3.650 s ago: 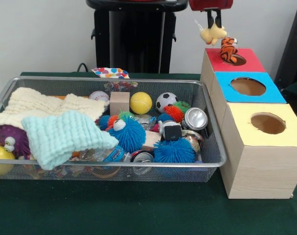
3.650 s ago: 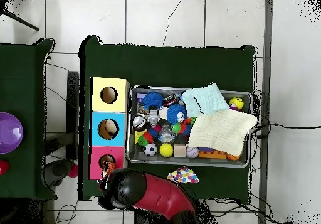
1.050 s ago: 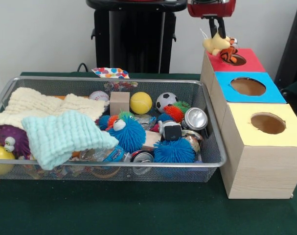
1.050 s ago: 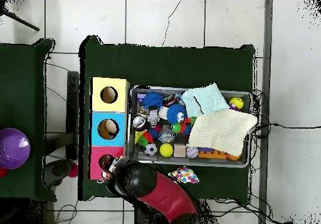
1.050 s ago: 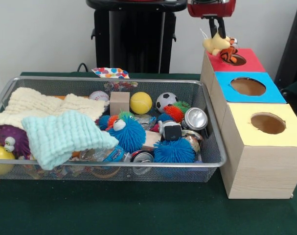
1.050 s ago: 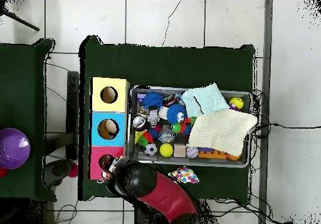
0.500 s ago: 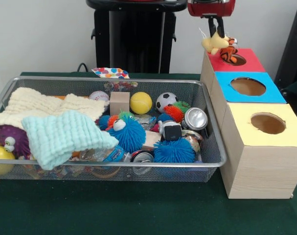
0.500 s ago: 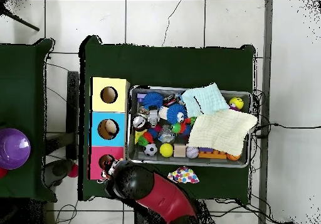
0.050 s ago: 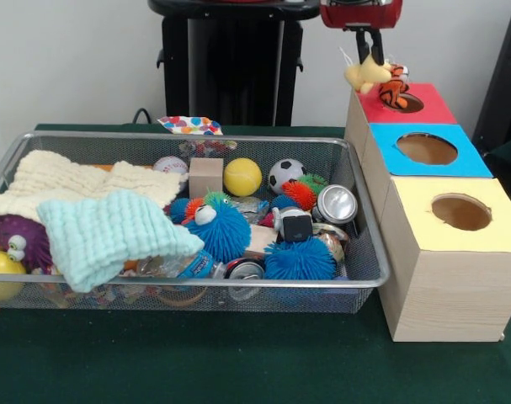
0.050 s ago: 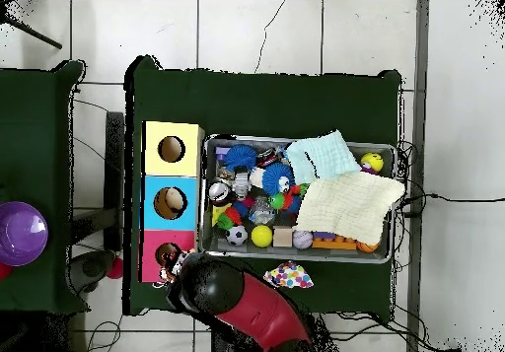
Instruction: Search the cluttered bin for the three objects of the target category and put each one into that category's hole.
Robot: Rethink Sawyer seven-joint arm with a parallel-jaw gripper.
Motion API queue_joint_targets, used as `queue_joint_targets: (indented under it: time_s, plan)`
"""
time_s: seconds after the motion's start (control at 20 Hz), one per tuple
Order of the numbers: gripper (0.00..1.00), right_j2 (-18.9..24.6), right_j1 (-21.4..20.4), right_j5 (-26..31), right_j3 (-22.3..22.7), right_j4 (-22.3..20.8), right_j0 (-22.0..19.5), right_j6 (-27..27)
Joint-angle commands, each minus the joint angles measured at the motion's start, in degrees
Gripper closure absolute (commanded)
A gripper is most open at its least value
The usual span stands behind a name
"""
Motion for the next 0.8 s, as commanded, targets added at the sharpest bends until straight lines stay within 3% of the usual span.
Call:
queue_joint_targets:
  time_s: [0.05,0.35,0.8]
  plan:
    - [1.0,0.5,1.7,-0.5,-3.3,0.1,-0.6,10.4]
    - [1.0,-1.1,1.8,0.4,-4.5,-2.3,0.3,9.9]
    - [1.0,3.5,1.1,-0.9,-1.4,3.0,-2.0,9.4]
